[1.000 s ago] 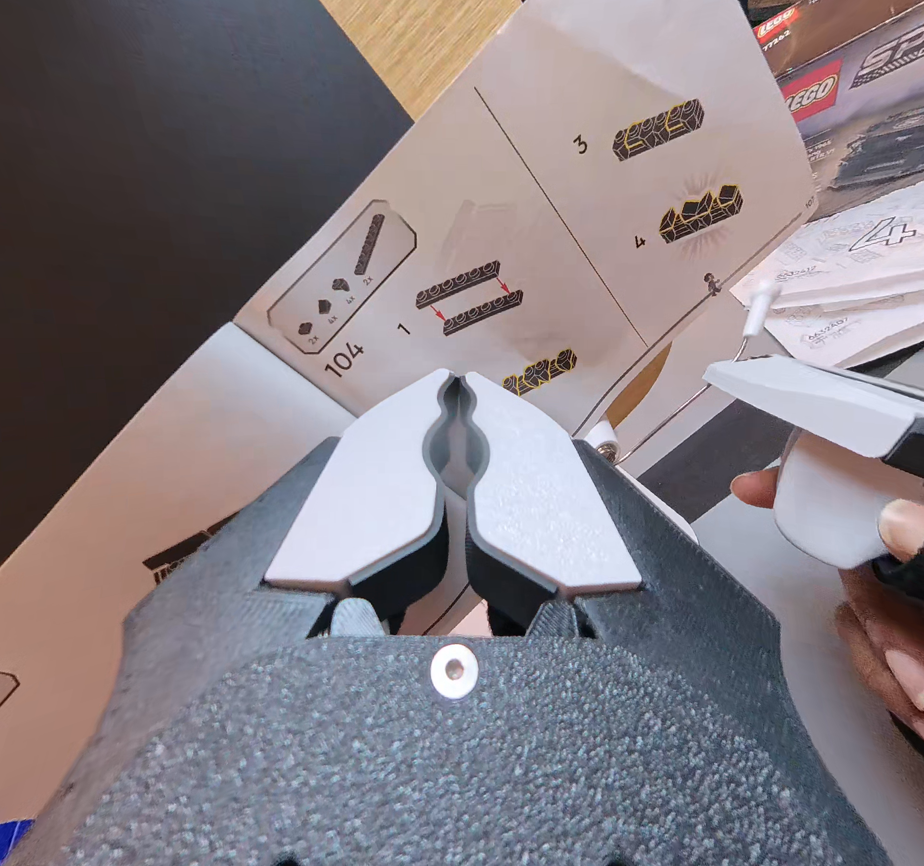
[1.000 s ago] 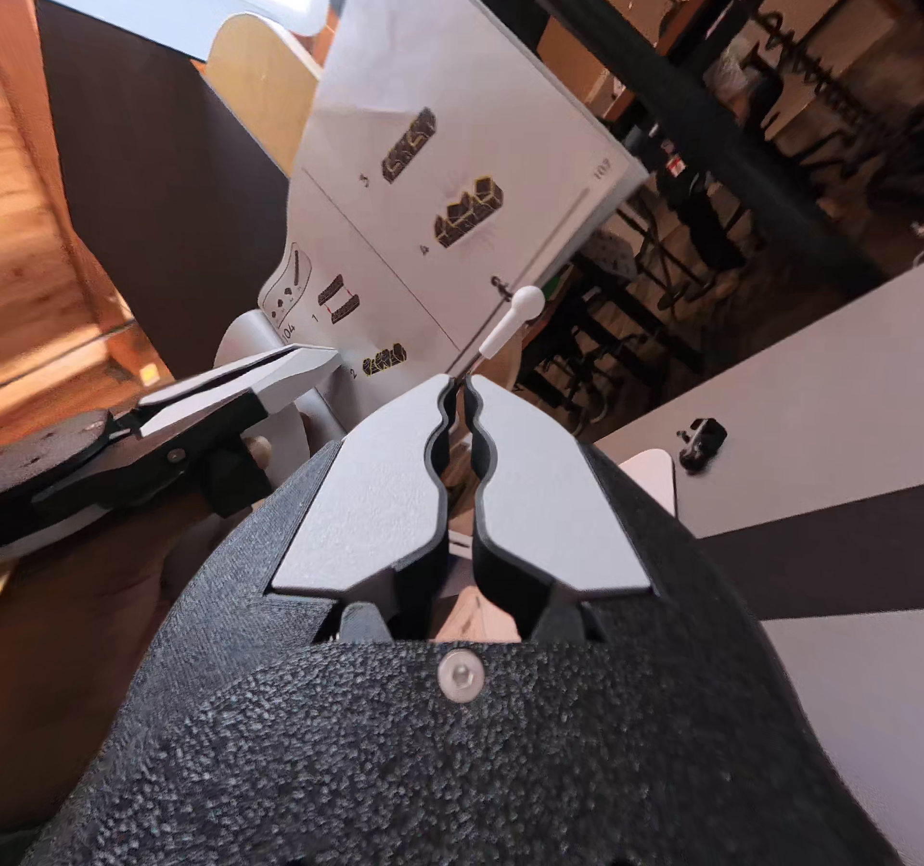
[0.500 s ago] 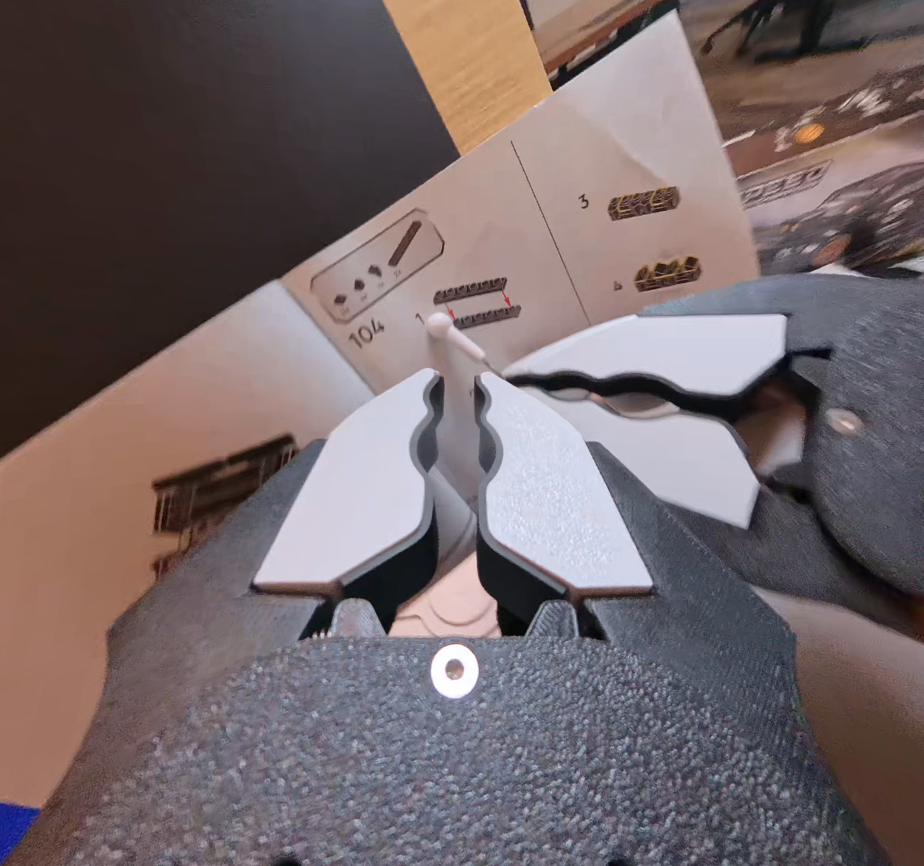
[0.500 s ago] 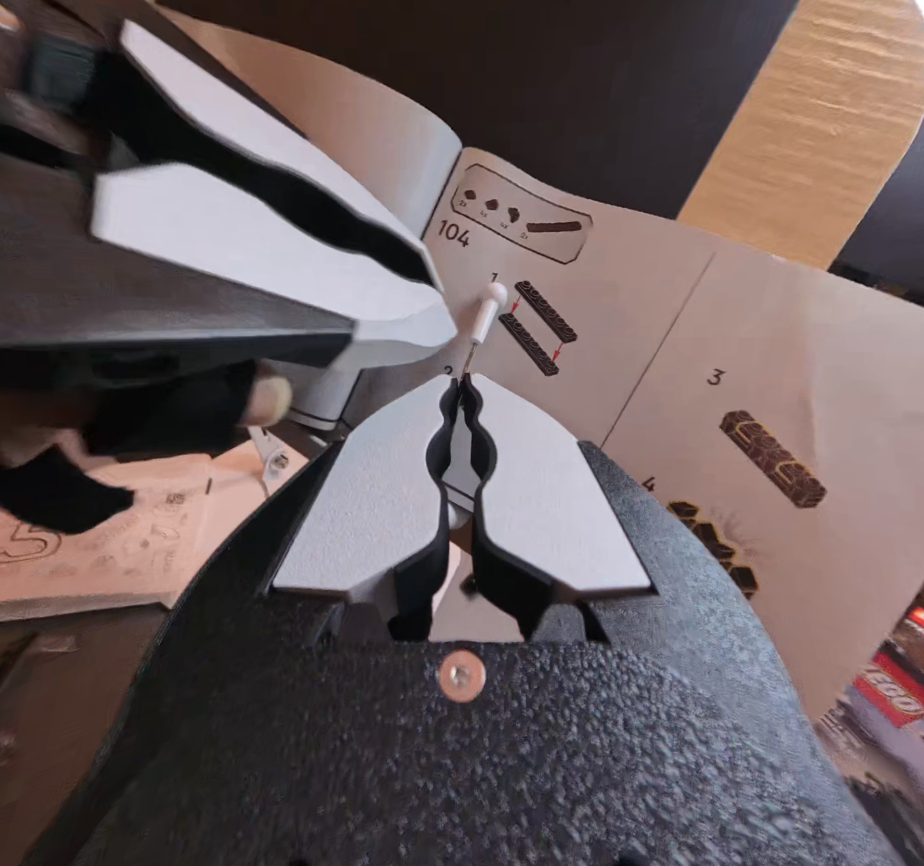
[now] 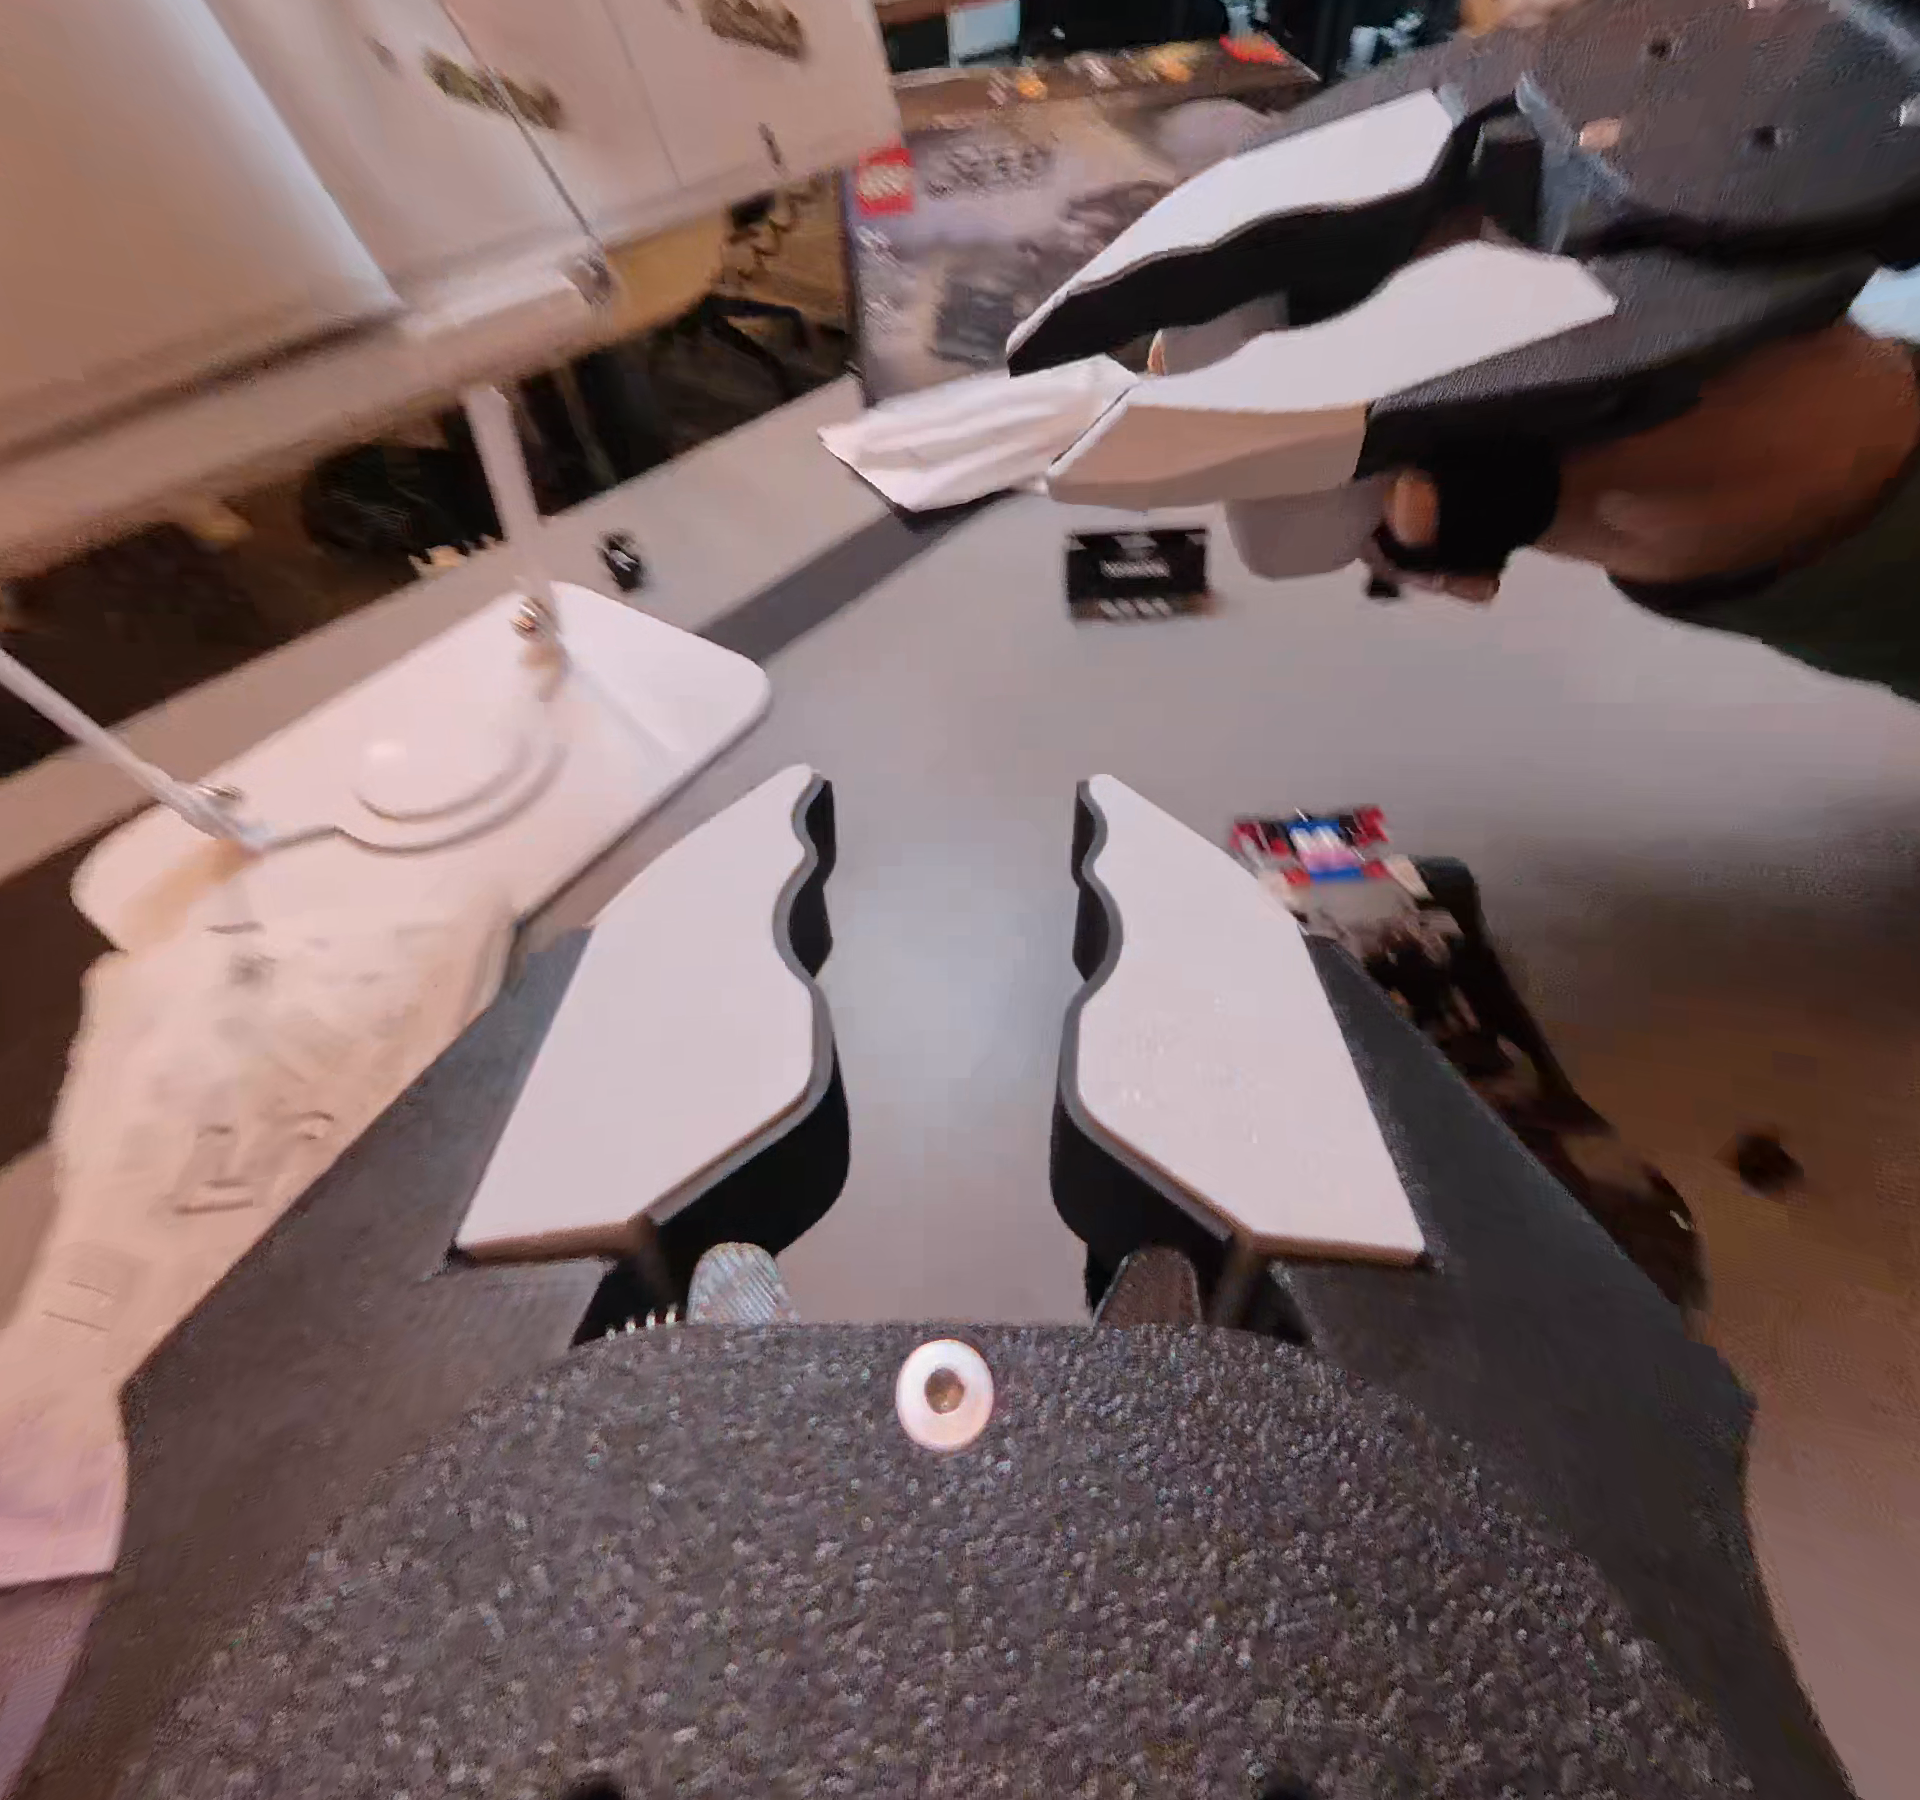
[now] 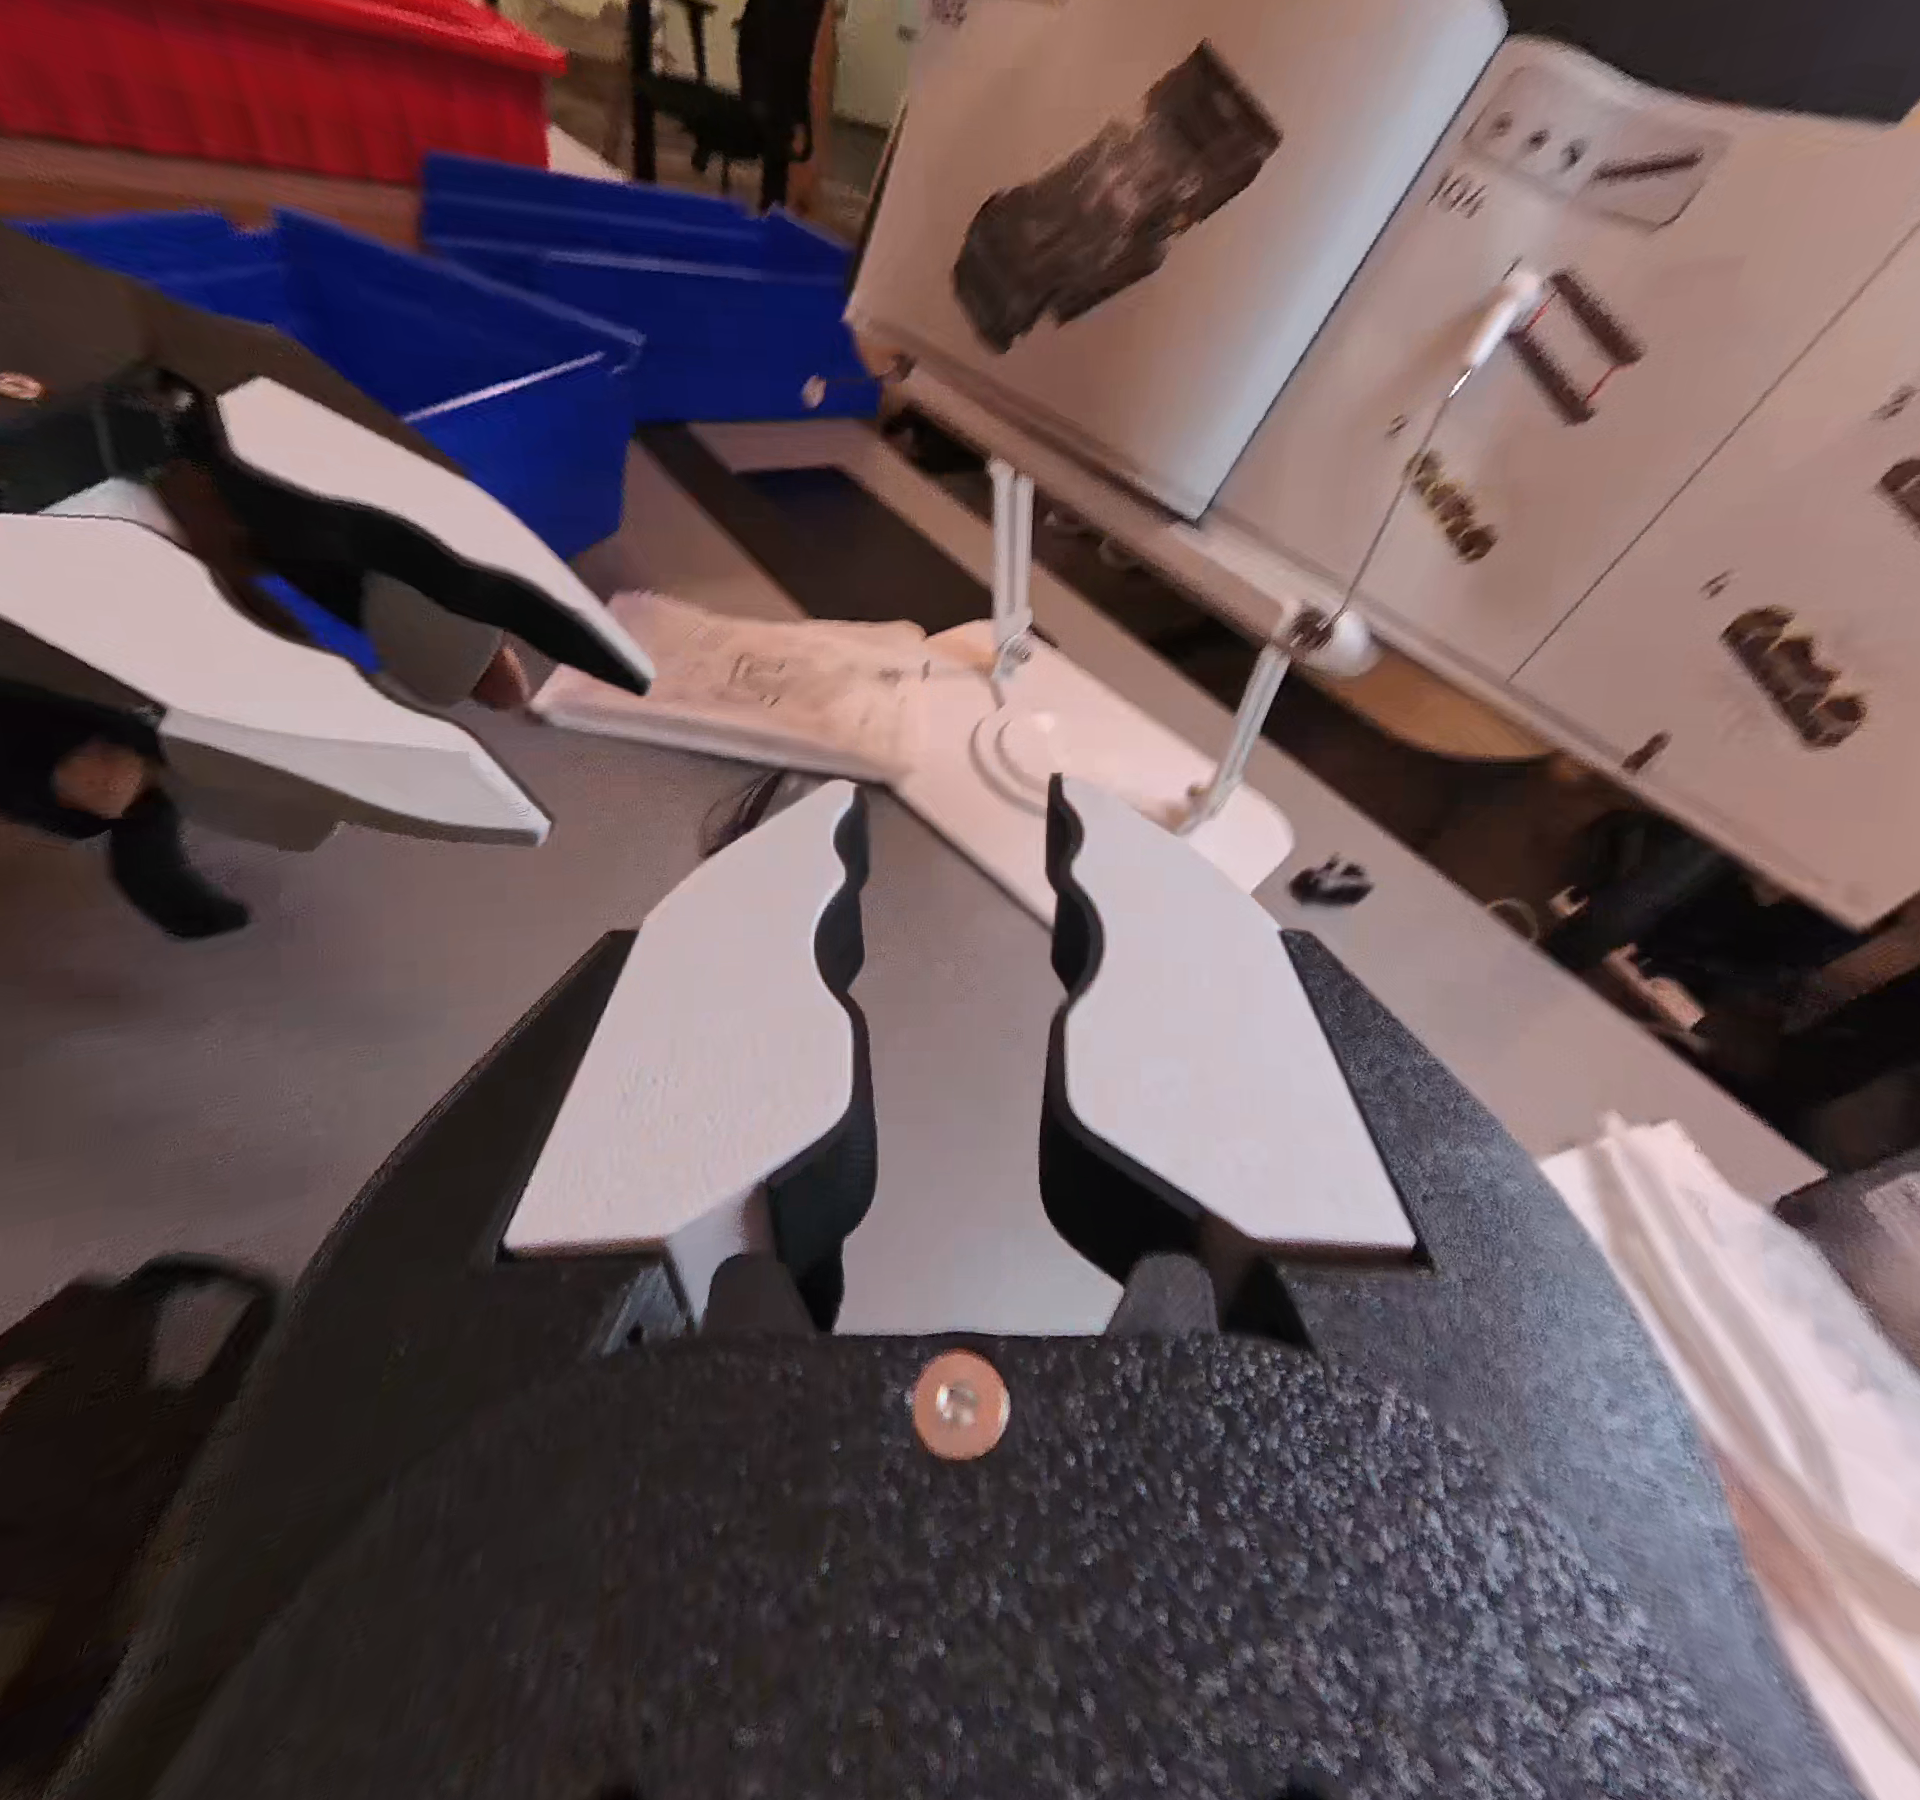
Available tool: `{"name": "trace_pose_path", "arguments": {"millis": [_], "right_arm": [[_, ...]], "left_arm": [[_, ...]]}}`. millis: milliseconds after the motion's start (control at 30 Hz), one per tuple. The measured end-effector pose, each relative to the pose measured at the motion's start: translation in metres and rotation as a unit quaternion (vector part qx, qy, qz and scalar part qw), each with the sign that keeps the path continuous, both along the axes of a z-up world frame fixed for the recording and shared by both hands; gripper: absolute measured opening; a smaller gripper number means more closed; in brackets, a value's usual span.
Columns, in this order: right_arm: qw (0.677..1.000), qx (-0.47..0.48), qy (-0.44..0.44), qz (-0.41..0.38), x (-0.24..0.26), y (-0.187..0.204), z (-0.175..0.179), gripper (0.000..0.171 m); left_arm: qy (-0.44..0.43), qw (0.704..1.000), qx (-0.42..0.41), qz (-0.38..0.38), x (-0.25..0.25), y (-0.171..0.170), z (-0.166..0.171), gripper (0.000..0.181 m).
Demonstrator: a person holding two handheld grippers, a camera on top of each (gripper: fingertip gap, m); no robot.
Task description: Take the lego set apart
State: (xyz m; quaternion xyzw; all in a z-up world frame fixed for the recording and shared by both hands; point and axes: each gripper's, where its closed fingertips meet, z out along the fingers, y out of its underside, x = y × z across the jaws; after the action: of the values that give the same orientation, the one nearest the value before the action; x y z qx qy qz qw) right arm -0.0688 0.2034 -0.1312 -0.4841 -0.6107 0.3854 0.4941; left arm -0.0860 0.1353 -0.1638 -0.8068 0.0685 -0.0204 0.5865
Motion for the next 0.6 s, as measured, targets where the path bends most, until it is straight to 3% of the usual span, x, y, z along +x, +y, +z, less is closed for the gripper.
{"name": "trace_pose_path", "arguments": {"millis": [133,400,600], "right_arm": [[0.993,-0.043,-0.102,0.03,0.042,-0.029,-0.039,0.024],[0.983,-0.068,-0.17,0.031,0.07,-0.059,-0.069,0.022],[0.973,-0.072,-0.218,0.014,0.091,-0.06,-0.085,0.023]], "left_arm": [[-0.024,0.996,-0.048,-0.071,0.036,-0.025,-0.036,0.065],[-0.08,0.976,-0.116,-0.166,0.09,-0.039,-0.068,0.095],[-0.067,0.968,-0.152,-0.189,0.106,-0.047,-0.09,0.095]]}}
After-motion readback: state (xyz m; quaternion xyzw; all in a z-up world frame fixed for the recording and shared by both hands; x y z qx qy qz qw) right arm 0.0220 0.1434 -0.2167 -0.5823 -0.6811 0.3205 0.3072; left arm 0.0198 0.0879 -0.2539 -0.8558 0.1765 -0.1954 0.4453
